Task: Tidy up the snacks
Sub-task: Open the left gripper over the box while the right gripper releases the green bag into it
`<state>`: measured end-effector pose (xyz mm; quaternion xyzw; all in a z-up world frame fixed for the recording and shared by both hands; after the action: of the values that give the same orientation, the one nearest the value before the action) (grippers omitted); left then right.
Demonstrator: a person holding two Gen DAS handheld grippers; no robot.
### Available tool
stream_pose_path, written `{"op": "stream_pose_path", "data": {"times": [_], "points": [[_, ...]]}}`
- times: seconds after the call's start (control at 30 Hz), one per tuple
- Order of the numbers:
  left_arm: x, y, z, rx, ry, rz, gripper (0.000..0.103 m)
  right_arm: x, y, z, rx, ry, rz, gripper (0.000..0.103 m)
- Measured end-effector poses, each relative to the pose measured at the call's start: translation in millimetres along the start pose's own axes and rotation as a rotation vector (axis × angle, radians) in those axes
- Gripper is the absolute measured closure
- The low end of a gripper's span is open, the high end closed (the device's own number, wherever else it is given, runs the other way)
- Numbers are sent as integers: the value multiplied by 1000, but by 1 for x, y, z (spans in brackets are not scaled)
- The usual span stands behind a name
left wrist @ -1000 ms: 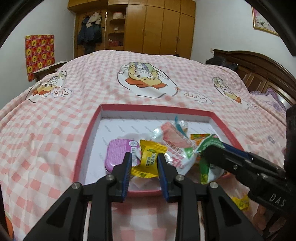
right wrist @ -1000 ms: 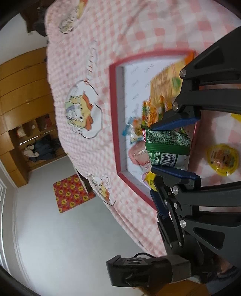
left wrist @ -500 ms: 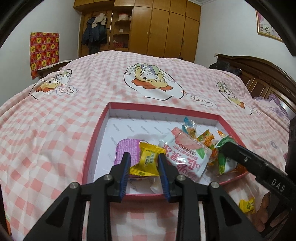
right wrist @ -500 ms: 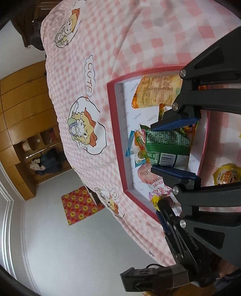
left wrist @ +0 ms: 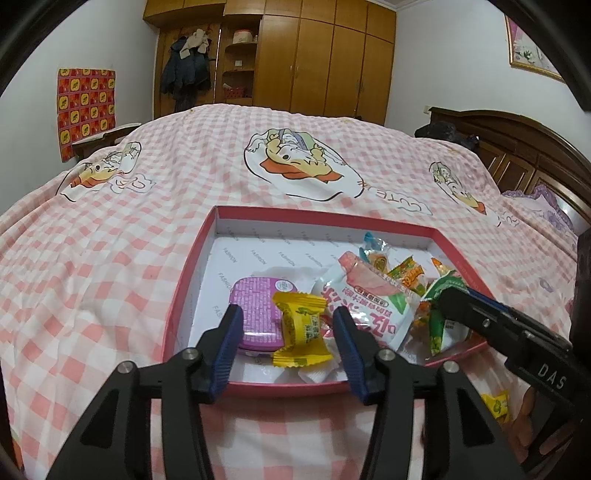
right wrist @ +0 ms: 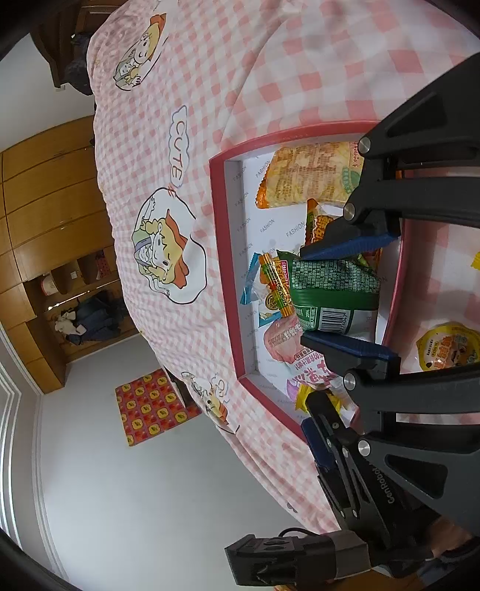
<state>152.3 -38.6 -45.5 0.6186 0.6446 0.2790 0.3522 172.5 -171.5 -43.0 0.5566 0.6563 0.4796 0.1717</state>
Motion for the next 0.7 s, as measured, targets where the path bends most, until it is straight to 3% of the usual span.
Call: {"op": "stream_pose_path", "data": {"times": [0.5,0.7], "points": [[-7,-3,-1,3,-14,25,41,-4,2,-5,-29,20,30,46],[-12,-1,-5,-22,-19,41,34,-6,3,-6,-41,23,44,44]]}}
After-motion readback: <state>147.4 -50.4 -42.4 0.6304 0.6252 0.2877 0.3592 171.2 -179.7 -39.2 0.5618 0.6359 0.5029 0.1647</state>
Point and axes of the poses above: each gripper's, at about its wrist camera, not at the fingertips, and z roughly the way its jaws point, x to its left, y to its top, the point moved 7 cm from there along z, roughly the way its jaws point, and after that the axes turned 2 degrees about -y, right-handed, at the moved point
